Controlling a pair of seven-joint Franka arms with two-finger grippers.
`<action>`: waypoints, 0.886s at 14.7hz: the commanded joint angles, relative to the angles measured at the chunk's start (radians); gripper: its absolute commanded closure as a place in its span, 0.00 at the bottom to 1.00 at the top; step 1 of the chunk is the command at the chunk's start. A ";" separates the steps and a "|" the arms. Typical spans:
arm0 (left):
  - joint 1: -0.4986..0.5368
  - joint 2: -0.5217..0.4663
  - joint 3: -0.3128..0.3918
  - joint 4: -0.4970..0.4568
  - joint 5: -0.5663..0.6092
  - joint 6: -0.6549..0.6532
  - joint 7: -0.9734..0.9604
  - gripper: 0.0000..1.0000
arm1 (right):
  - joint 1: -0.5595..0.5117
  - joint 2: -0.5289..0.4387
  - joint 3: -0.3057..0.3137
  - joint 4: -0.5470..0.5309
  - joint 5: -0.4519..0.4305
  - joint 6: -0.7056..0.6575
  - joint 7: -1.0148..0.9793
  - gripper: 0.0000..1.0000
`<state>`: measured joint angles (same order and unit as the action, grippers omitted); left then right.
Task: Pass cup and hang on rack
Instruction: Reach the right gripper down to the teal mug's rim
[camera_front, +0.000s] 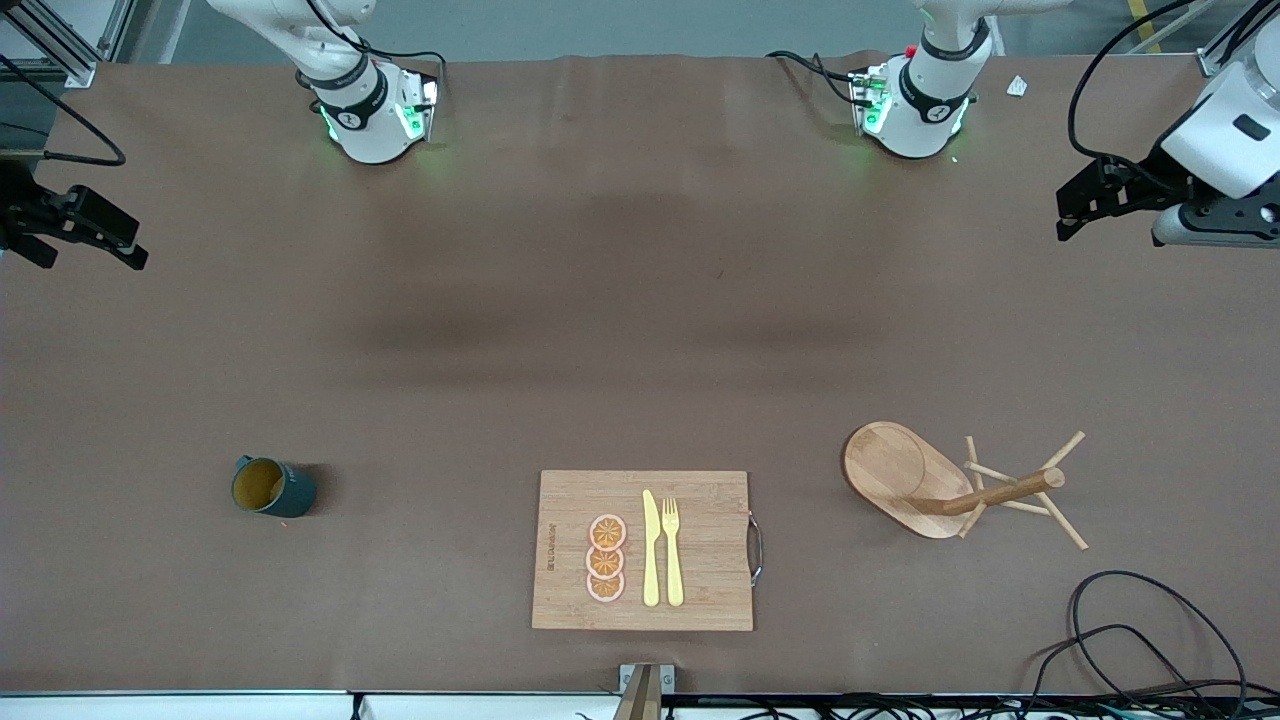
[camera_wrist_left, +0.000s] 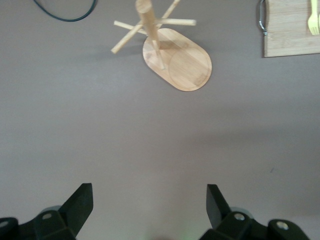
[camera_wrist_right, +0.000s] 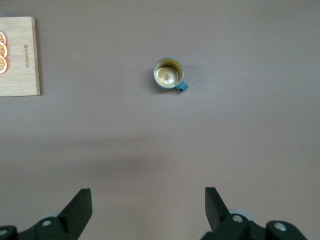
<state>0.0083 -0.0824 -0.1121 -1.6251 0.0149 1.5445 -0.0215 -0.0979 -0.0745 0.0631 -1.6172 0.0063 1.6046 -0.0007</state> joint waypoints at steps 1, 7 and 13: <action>0.031 -0.011 -0.003 0.005 0.014 -0.021 0.000 0.00 | 0.000 -0.011 -0.002 -0.013 -0.002 0.008 -0.004 0.00; 0.062 0.021 -0.004 0.050 0.010 -0.024 0.006 0.00 | 0.000 -0.011 -0.002 -0.013 -0.002 0.009 -0.004 0.00; 0.062 0.018 -0.006 0.050 0.010 -0.033 0.002 0.00 | 0.001 0.076 -0.002 -0.006 0.000 0.053 -0.010 0.00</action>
<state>0.0664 -0.0732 -0.1114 -1.6021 0.0151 1.5362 -0.0214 -0.0980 -0.0560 0.0627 -1.6206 0.0064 1.6220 -0.0011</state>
